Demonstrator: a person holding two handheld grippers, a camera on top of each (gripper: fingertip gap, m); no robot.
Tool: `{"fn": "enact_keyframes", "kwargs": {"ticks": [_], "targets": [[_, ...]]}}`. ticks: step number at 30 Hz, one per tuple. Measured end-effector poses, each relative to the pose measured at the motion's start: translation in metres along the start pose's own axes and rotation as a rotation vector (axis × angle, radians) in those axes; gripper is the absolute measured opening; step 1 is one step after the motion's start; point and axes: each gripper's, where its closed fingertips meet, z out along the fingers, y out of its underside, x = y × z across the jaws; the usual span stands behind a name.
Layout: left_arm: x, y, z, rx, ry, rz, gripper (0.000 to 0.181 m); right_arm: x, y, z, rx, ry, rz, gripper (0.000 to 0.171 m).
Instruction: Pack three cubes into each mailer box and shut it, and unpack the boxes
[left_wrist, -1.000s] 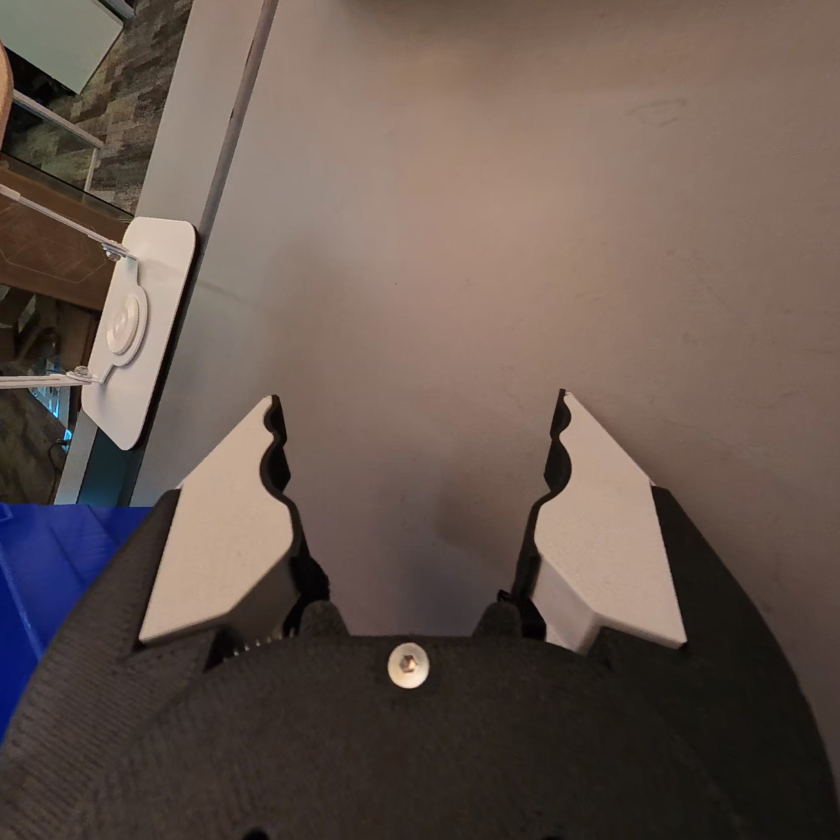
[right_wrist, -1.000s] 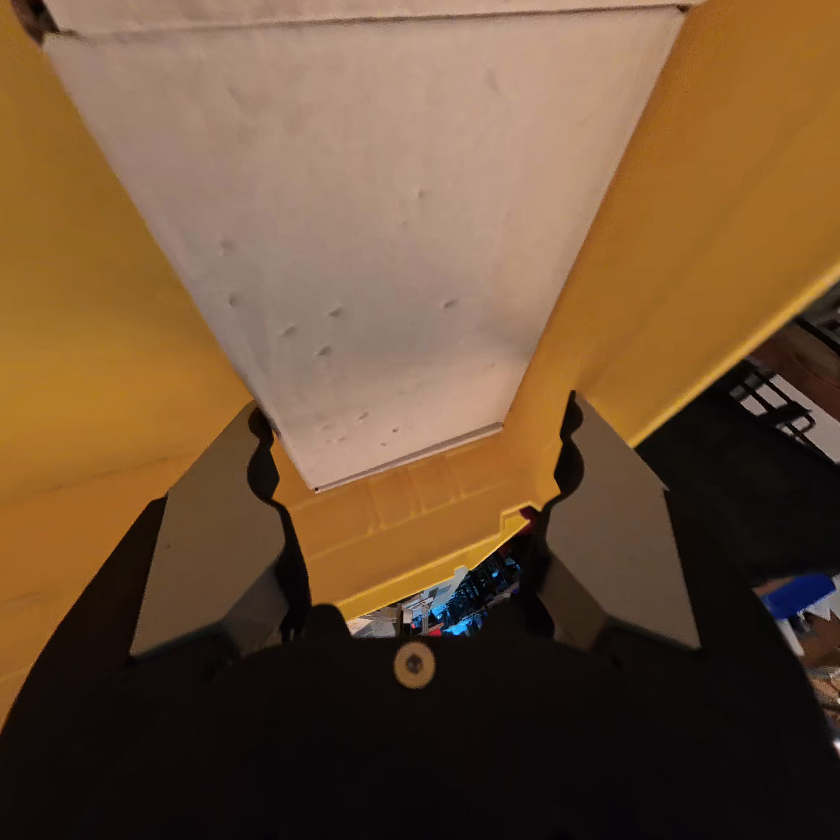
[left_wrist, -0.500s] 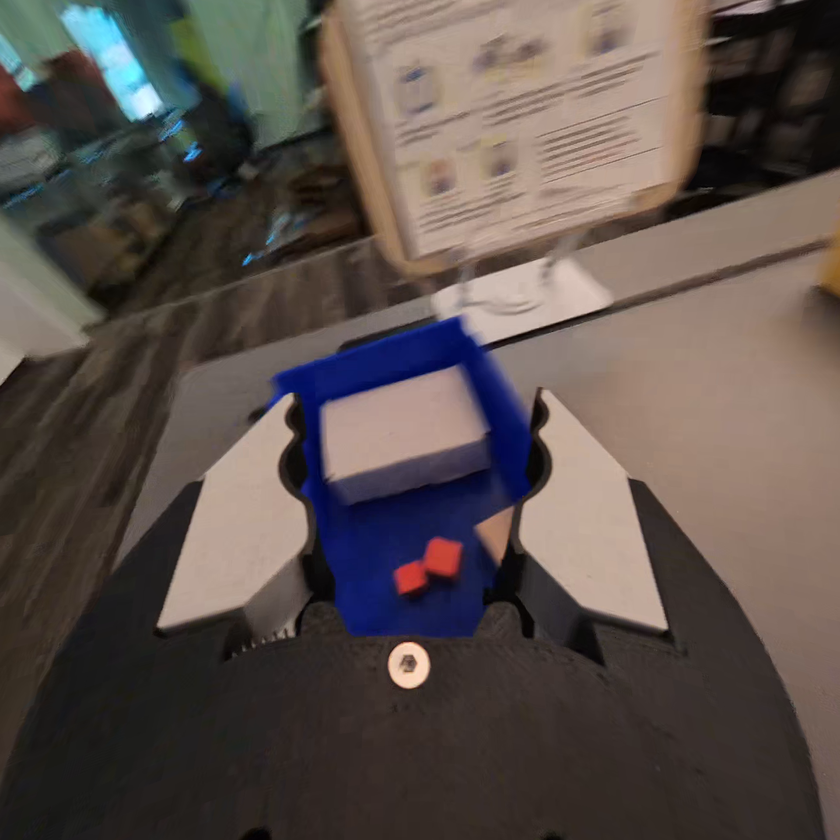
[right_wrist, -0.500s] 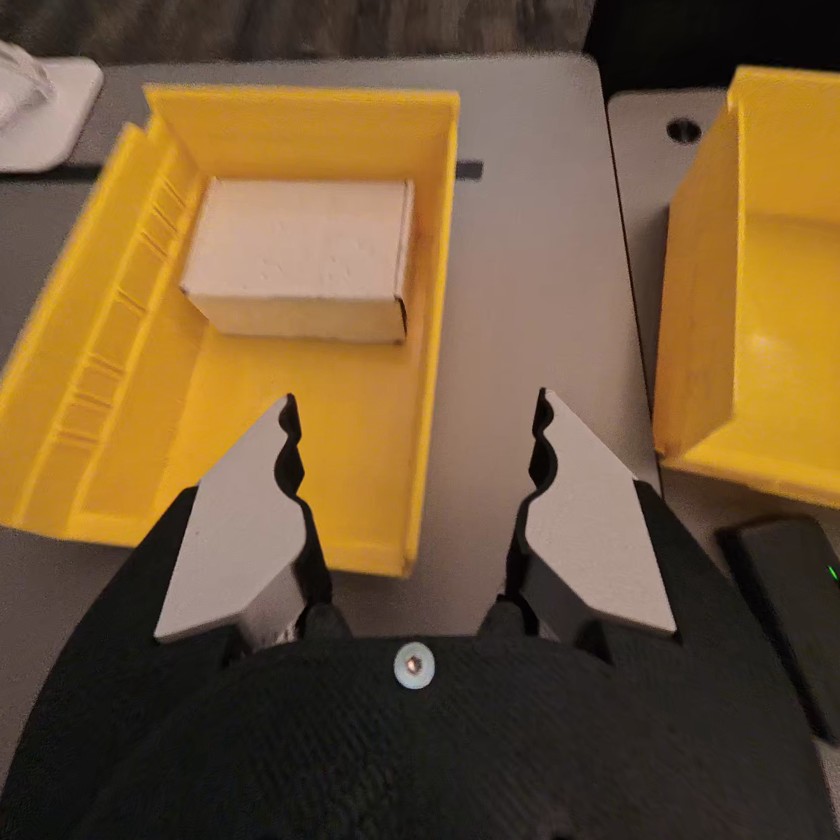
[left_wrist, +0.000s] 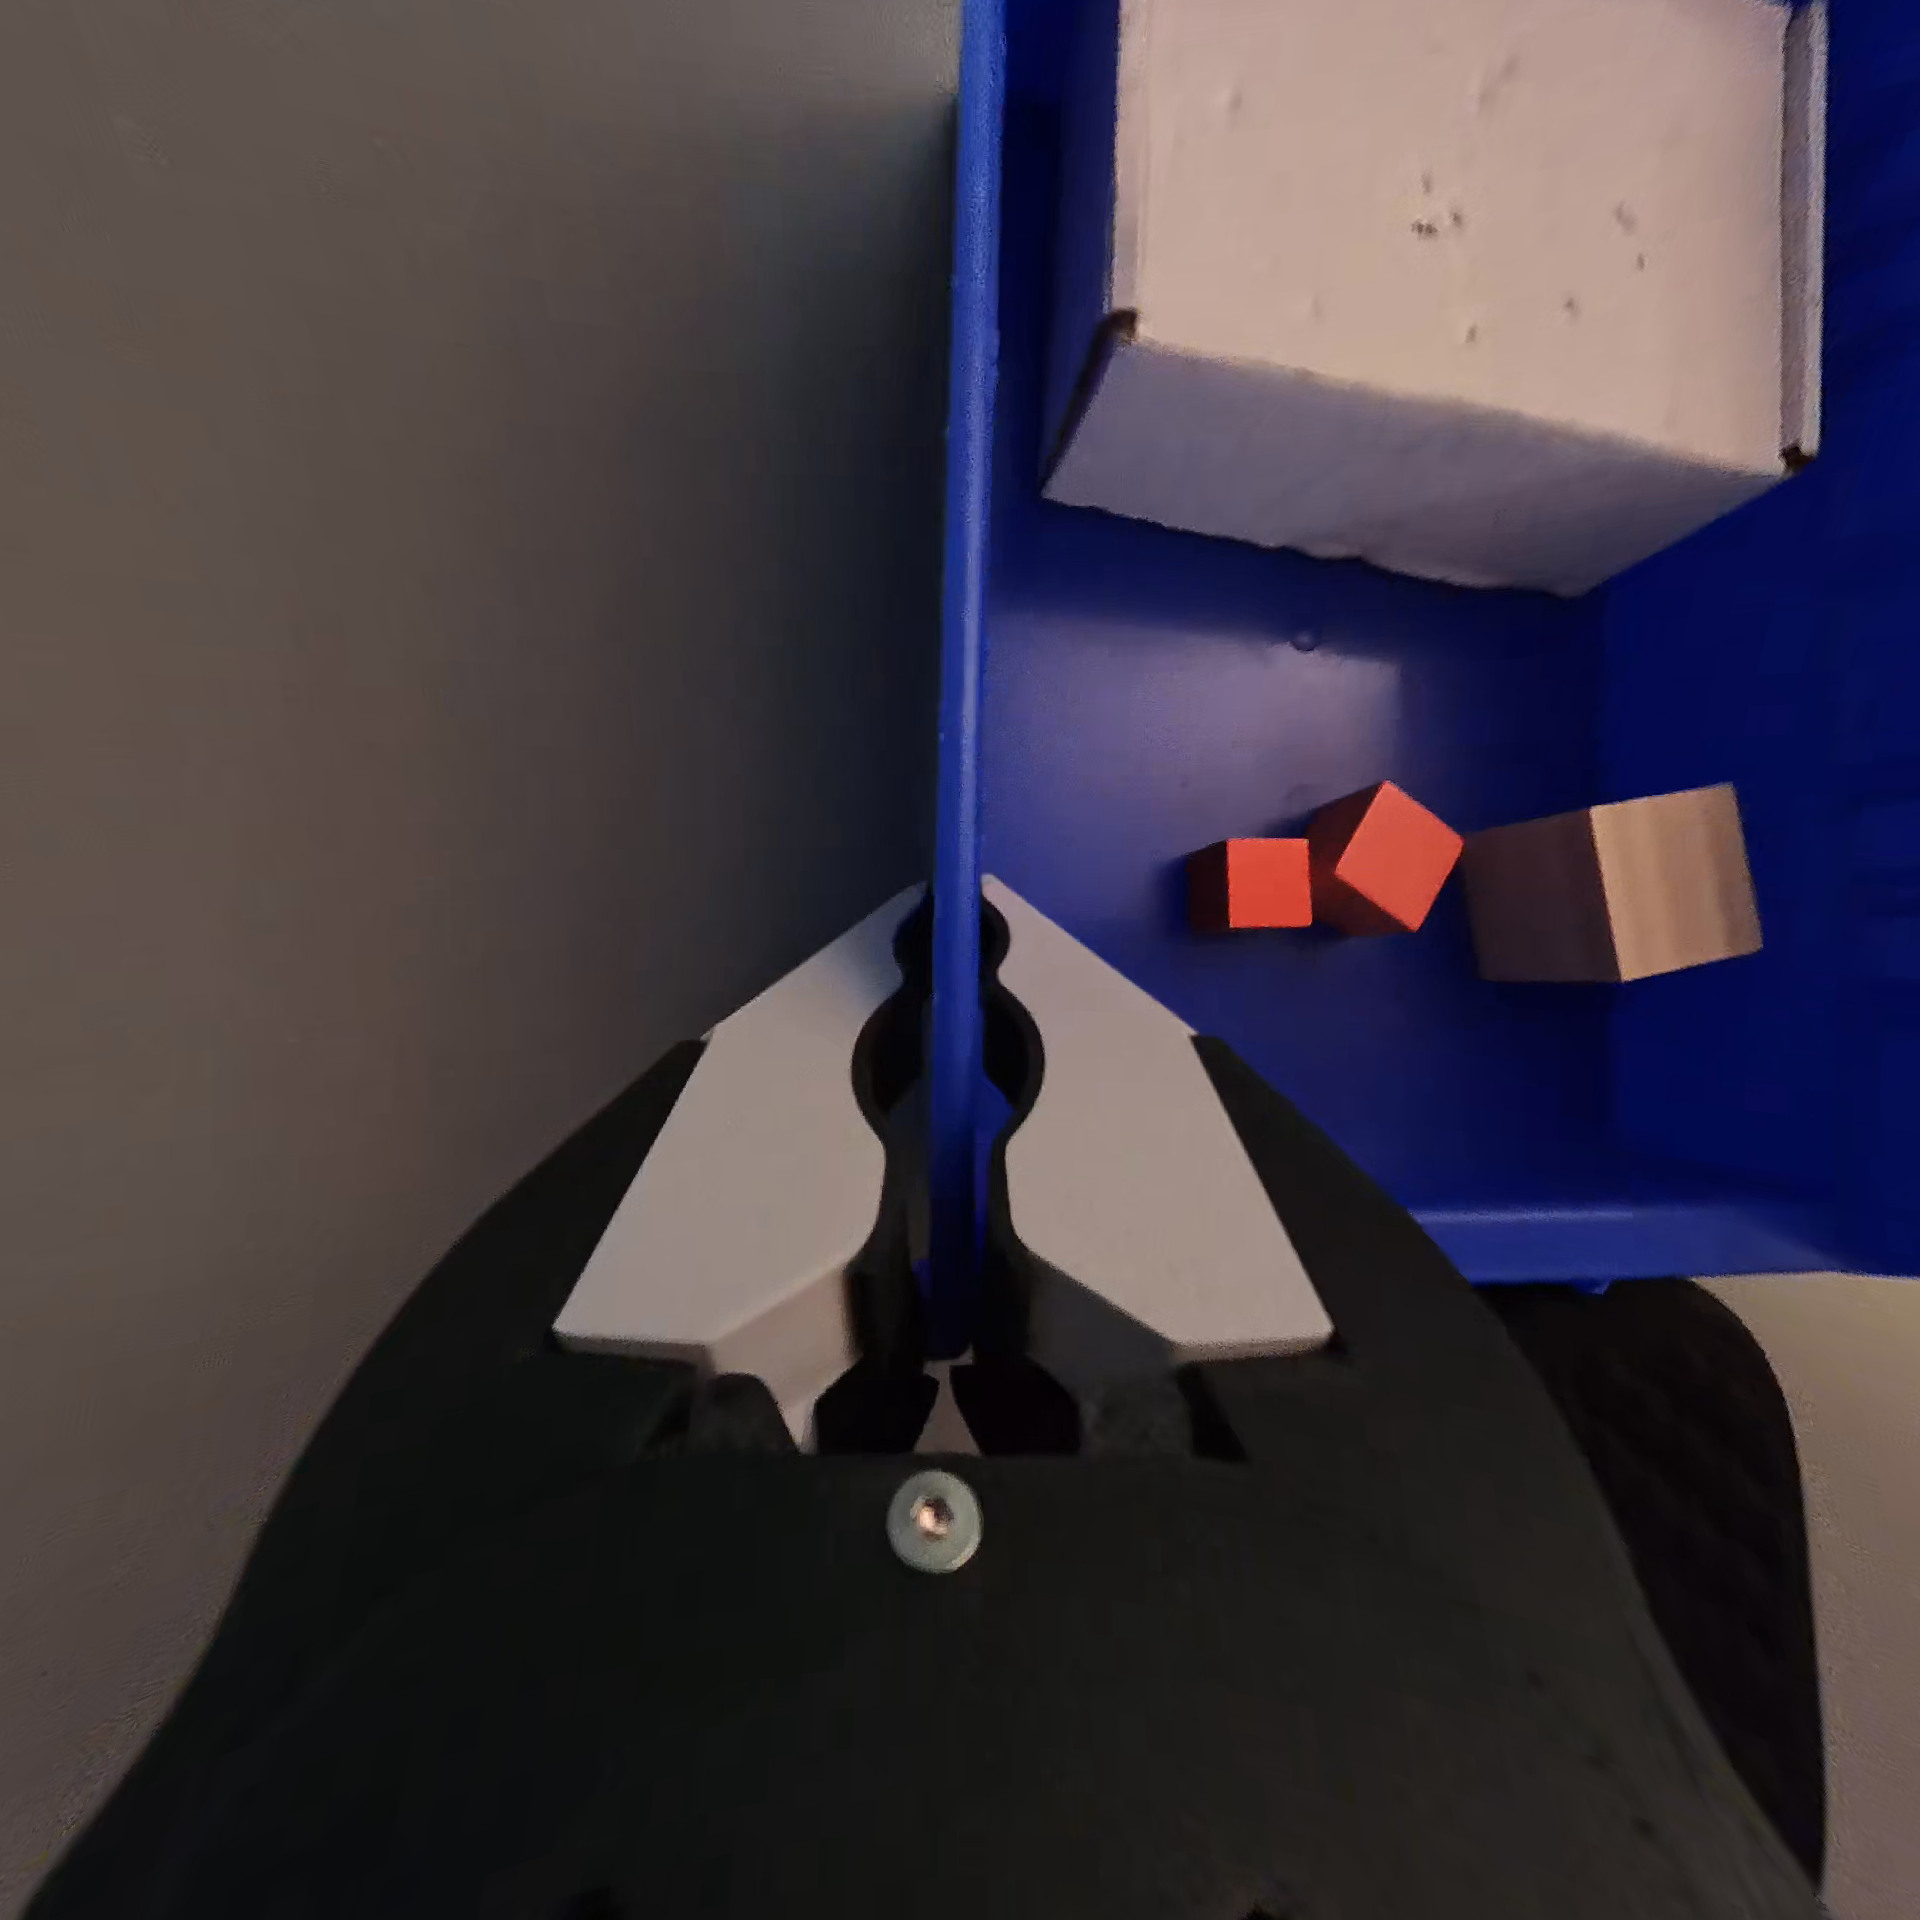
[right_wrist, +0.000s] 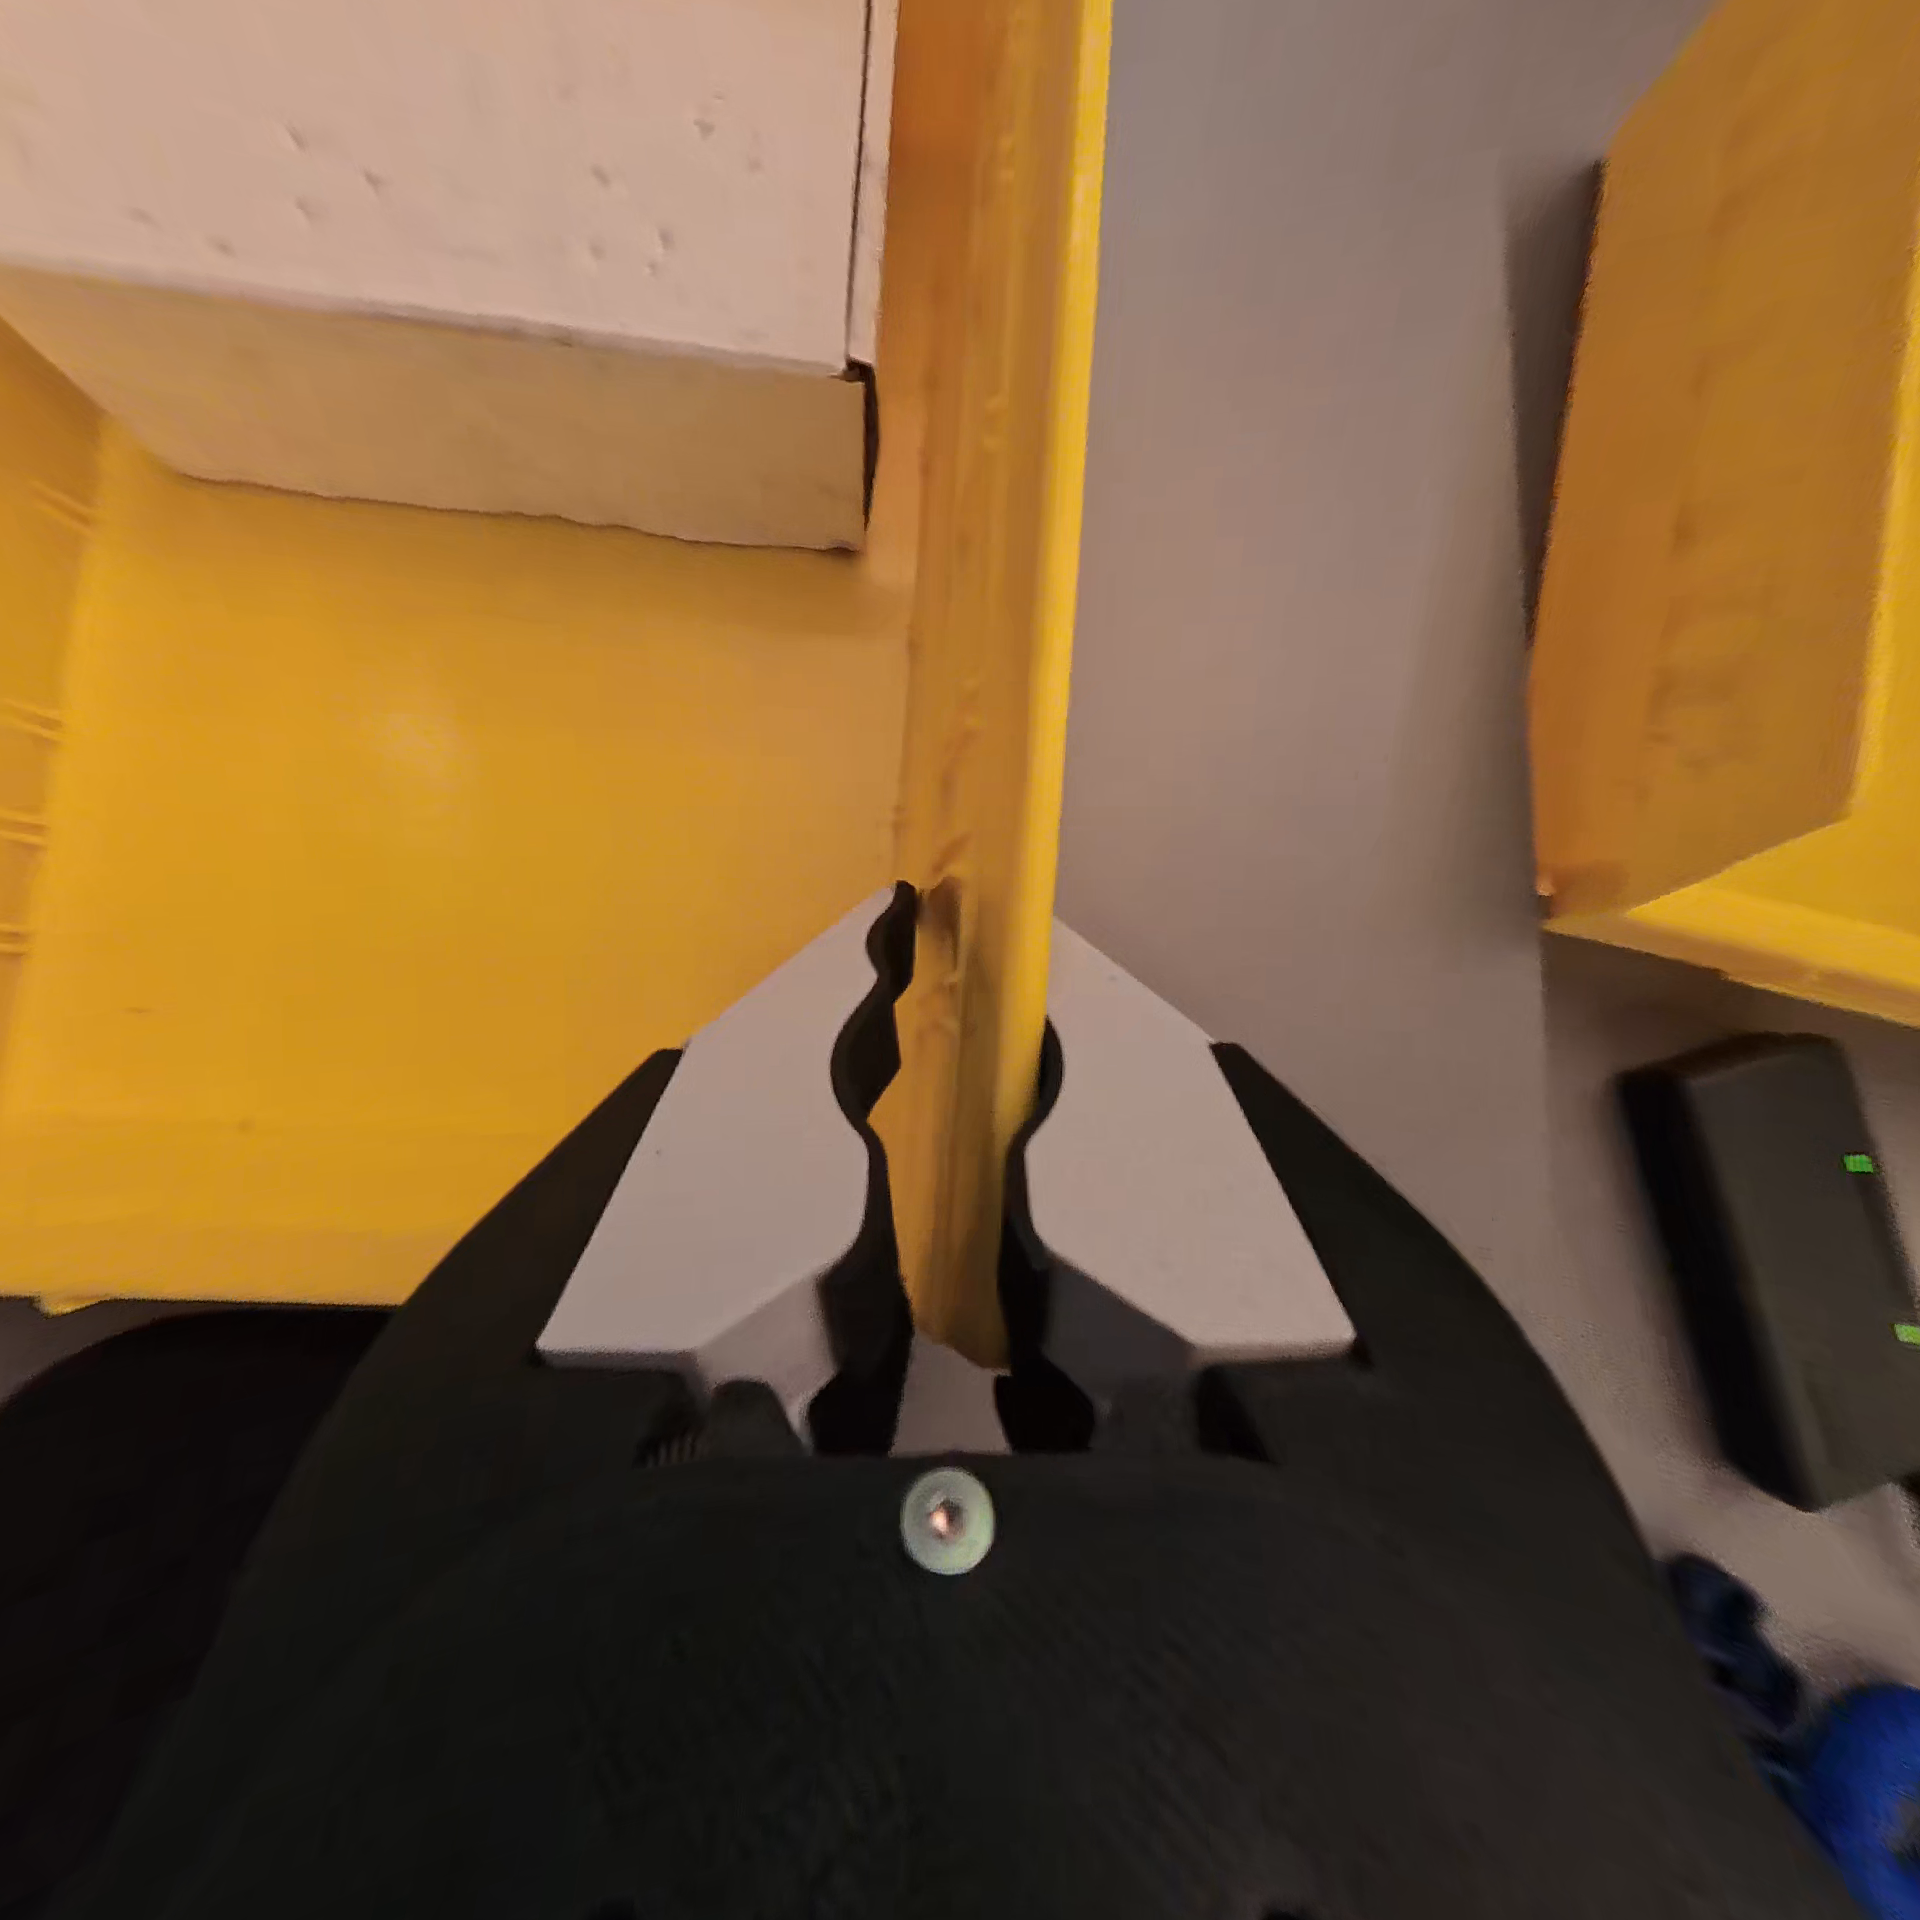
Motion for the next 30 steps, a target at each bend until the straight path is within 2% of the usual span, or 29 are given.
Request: {"fn": "enact_keyframes", "kwargs": {"ticks": [1,4,9,14,15,16,18,21,23,24,27,30], "targets": [[-0.003,0.000,-0.001,0.017,0.007,-0.026,0.003,-0.002,0.001,-0.001,0.006,-0.044,0.036,0.007],[-0.015,0.000,-0.004,0.063,0.008,-0.091,0.004,0.001,0.006,-0.003,0.037,-0.095,0.116,0.004],[-0.039,0.005,-0.012,0.091,-0.042,-0.146,0.004,0.010,0.008,-0.002,0.024,-0.093,0.089,0.004],[-0.043,0.006,-0.013,0.109,-0.067,-0.151,0.004,0.010,0.008,-0.003,0.029,-0.075,0.067,0.006],[-0.042,0.006,-0.014,0.117,-0.053,-0.156,0.004,0.012,0.008,-0.004,0.051,-0.067,0.073,0.010],[-0.042,0.006,-0.016,0.128,-0.034,-0.164,0.006,0.019,0.006,-0.008,0.086,-0.032,0.076,0.020],[-0.048,0.001,-0.032,0.186,-0.029,-0.193,0.031,0.032,-0.003,-0.028,0.200,0.039,0.077,0.035],[-0.056,-0.027,-0.095,0.360,-0.072,-0.213,0.064,0.057,-0.033,-0.091,0.427,0.161,0.109,0.056],[-0.043,-0.057,-0.154,0.496,-0.093,-0.155,0.072,0.064,-0.070,-0.158,0.632,0.221,0.109,0.072],[-0.030,-0.074,-0.185,0.561,-0.107,-0.106,0.077,0.062,-0.091,-0.195,0.736,0.238,0.095,0.075],[0.033,-0.123,-0.264,0.750,-0.123,0.061,0.091,0.028,-0.149,-0.296,0.950,0.219,0.033,0.076],[0.117,-0.161,-0.314,0.895,-0.070,0.184,0.112,-0.034,-0.199,-0.362,1.073,0.131,-0.041,0.101]]}}
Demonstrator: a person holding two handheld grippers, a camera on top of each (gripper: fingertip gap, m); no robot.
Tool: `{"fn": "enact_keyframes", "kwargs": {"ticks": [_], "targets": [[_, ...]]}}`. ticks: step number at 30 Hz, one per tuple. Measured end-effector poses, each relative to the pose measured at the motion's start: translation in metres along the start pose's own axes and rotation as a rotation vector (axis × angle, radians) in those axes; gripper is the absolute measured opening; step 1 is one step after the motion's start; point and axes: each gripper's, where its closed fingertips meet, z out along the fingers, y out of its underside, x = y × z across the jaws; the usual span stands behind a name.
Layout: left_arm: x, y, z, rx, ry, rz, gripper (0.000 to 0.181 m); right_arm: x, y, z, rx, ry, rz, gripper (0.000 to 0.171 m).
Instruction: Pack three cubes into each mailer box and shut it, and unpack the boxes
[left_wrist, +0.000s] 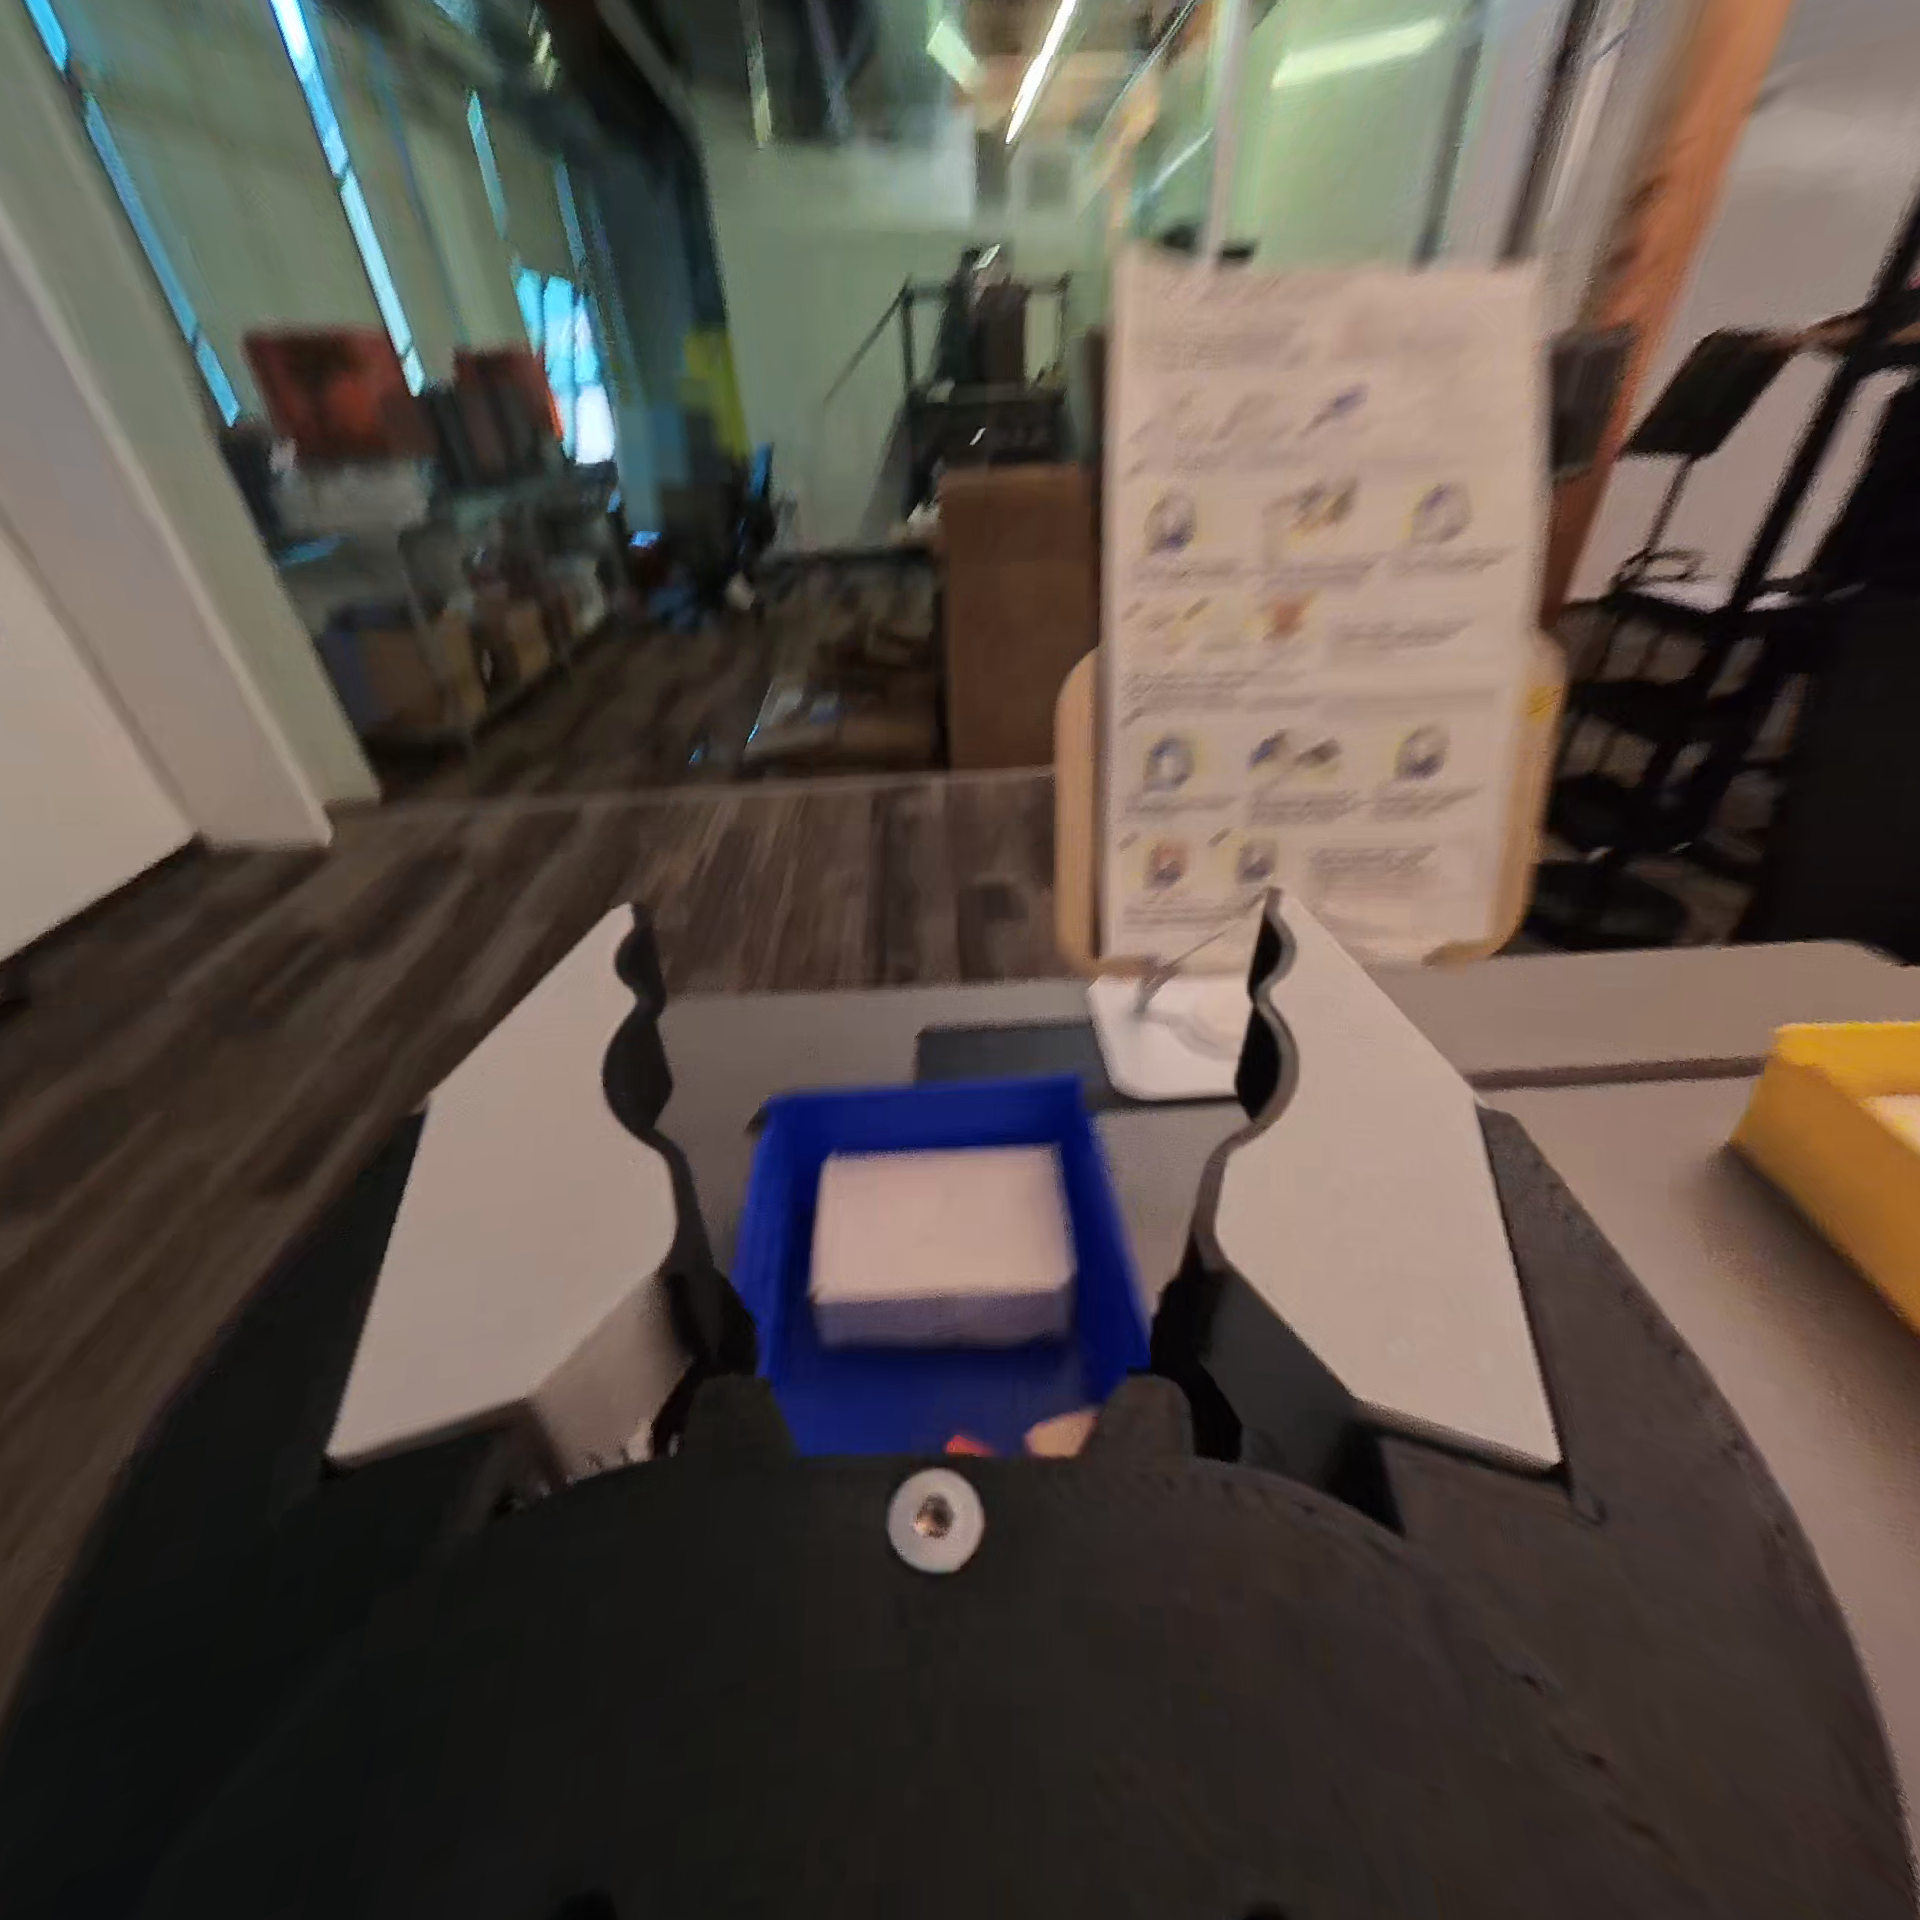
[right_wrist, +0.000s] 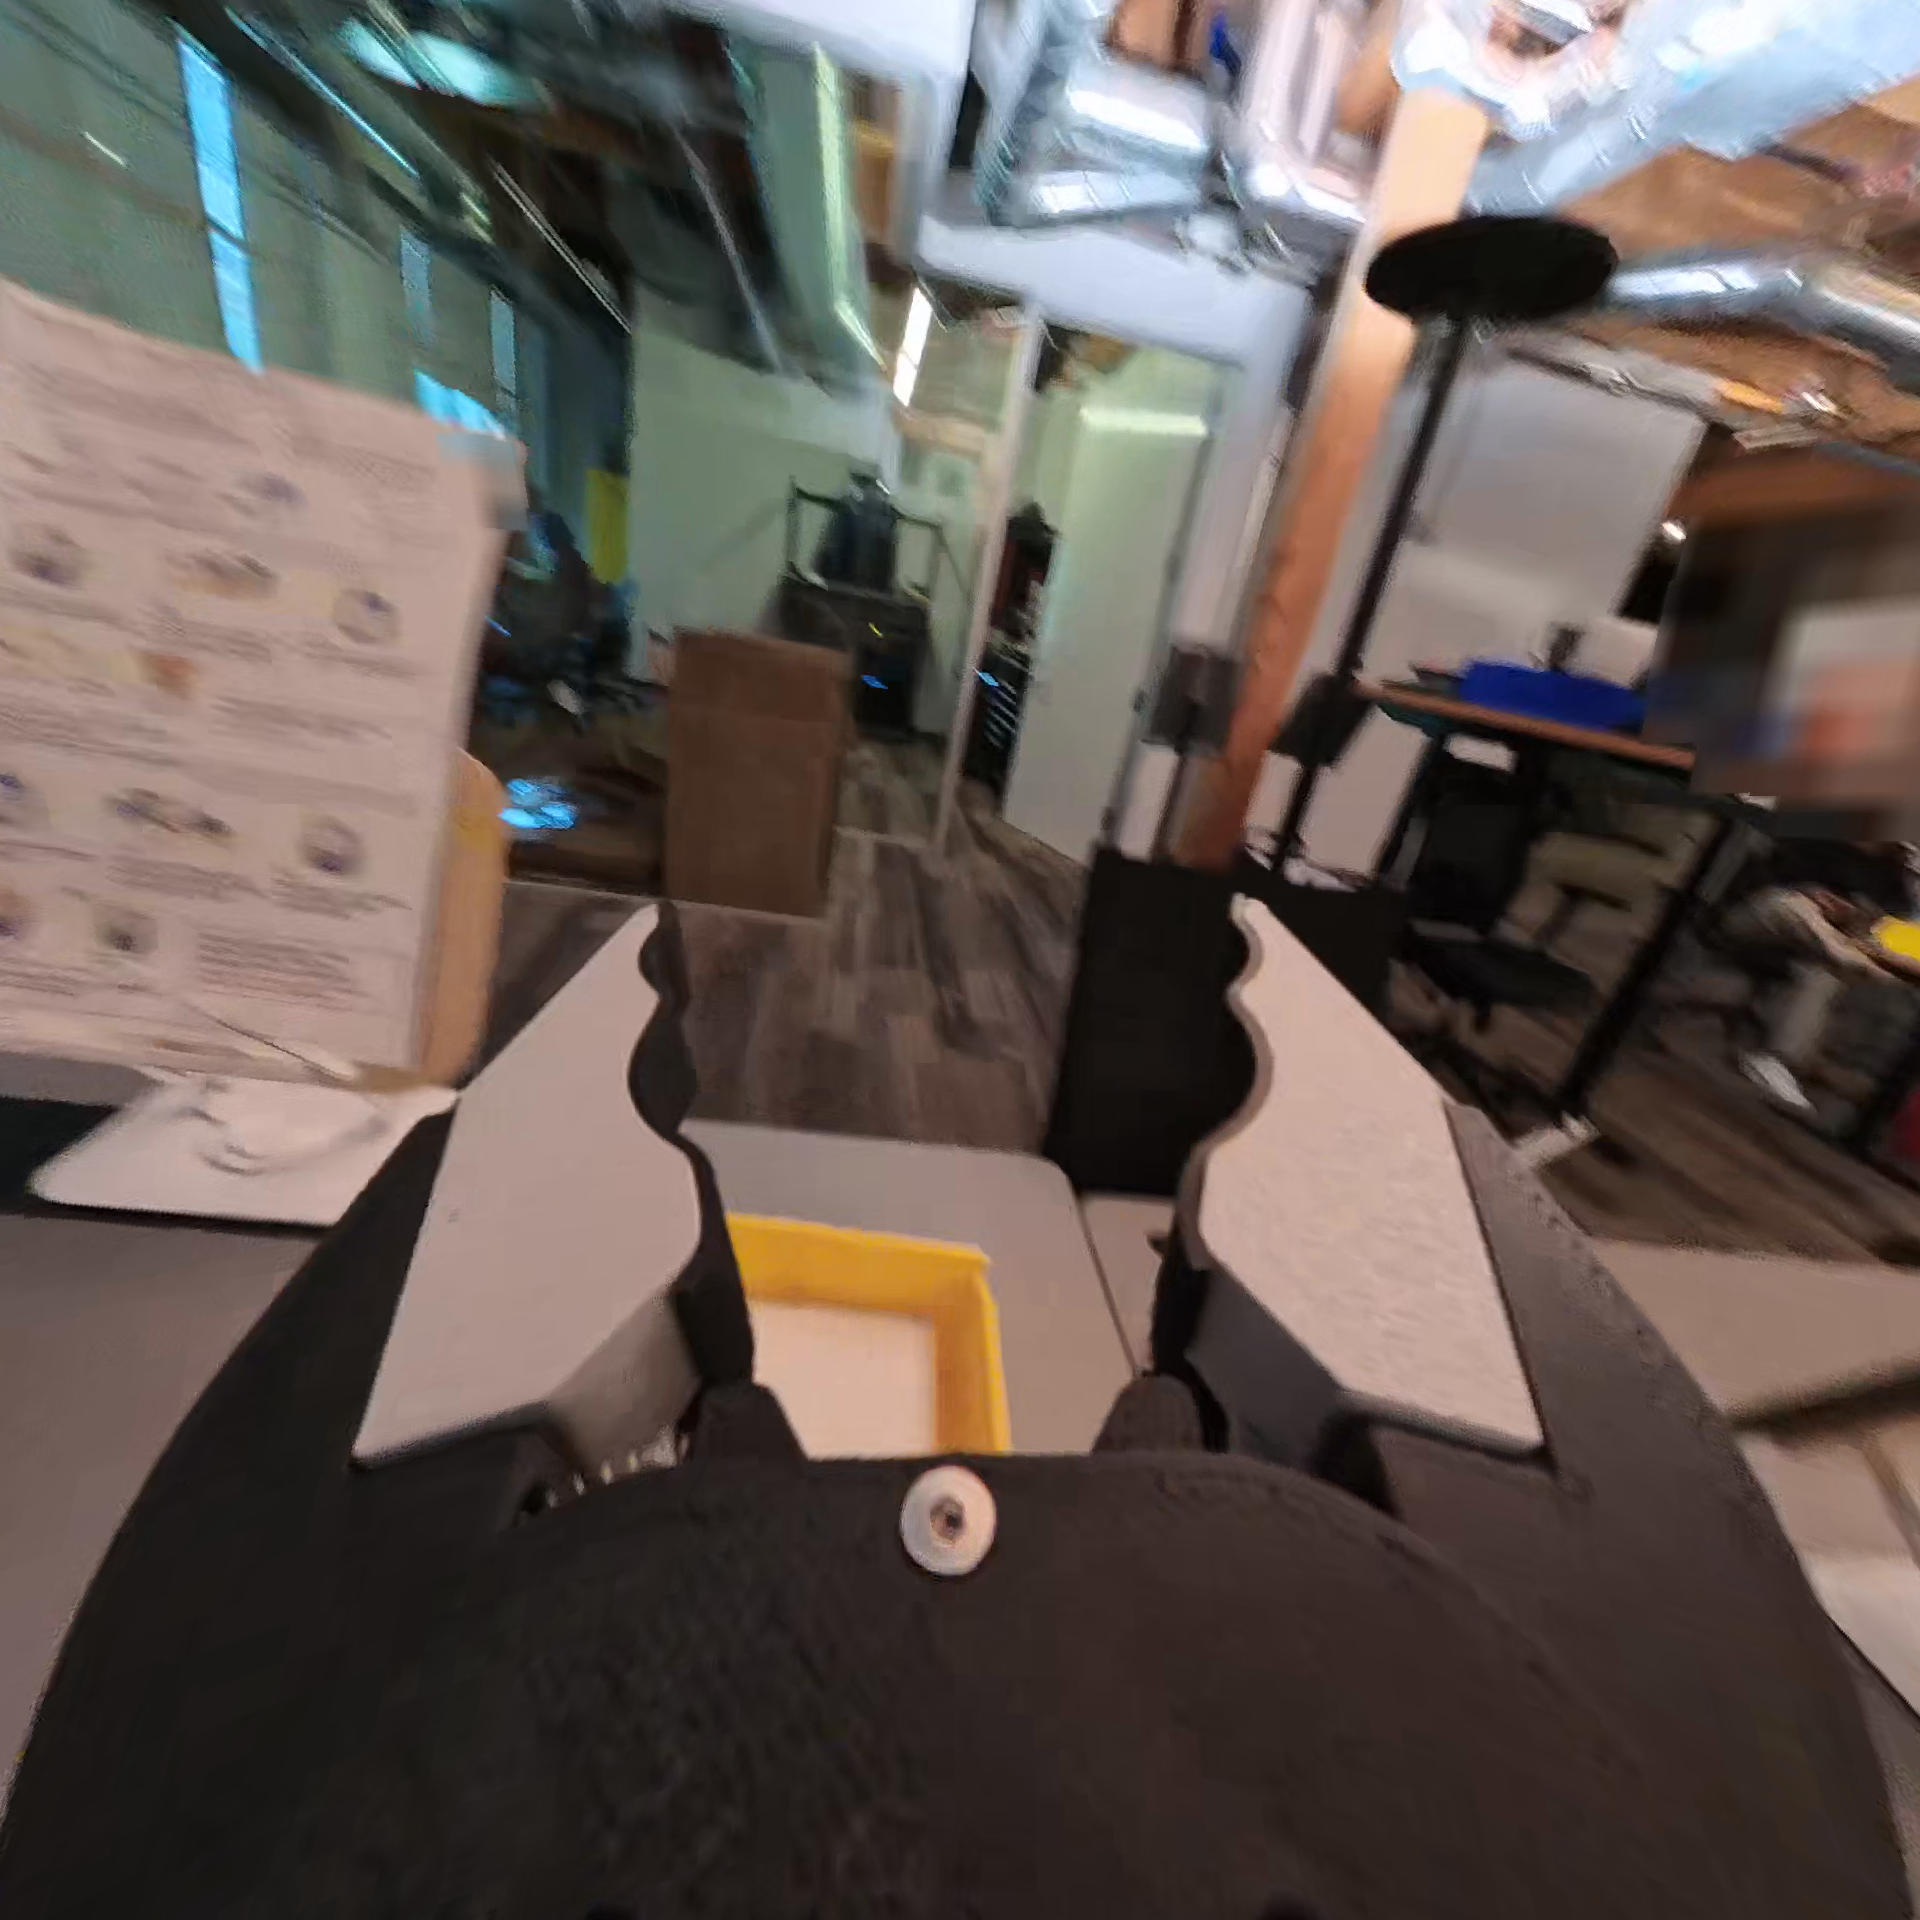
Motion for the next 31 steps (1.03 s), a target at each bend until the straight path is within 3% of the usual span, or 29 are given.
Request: {"fn": "enact_keyframes", "kwargs": {"ticks": [3,5,7,10,15,19,24,31], "targets": [[0.080,-0.040,0.013,0.078,0.109,0.032,0.127,-0.066,-0.044,0.013,0.023,-0.109,0.030,0.108],[0.130,-0.035,0.032,0.034,0.165,0.046,0.142,-0.108,-0.042,0.025,-0.041,-0.142,0.065,0.120],[0.172,-0.004,0.058,-0.064,0.190,0.073,0.157,-0.151,-0.023,0.035,-0.093,-0.177,0.099,0.137],[0.208,0.069,0.096,-0.190,0.146,0.101,0.158,-0.214,0.044,0.046,-0.237,-0.218,0.127,0.151],[0.231,0.208,0.120,-0.343,0.074,0.047,0.157,-0.282,0.212,0.046,-0.540,-0.197,0.124,0.151],[0.228,0.295,0.120,-0.479,0.022,-0.009,0.157,-0.316,0.310,0.029,-0.688,-0.184,0.144,0.151],[0.226,0.357,0.120,-0.598,-0.011,-0.086,0.158,-0.336,0.366,0.016,-0.809,-0.146,0.108,0.151],[0.228,0.396,0.122,-0.716,-0.040,-0.066,0.158,-0.348,0.392,0.015,-0.876,-0.129,0.117,0.151]]}}
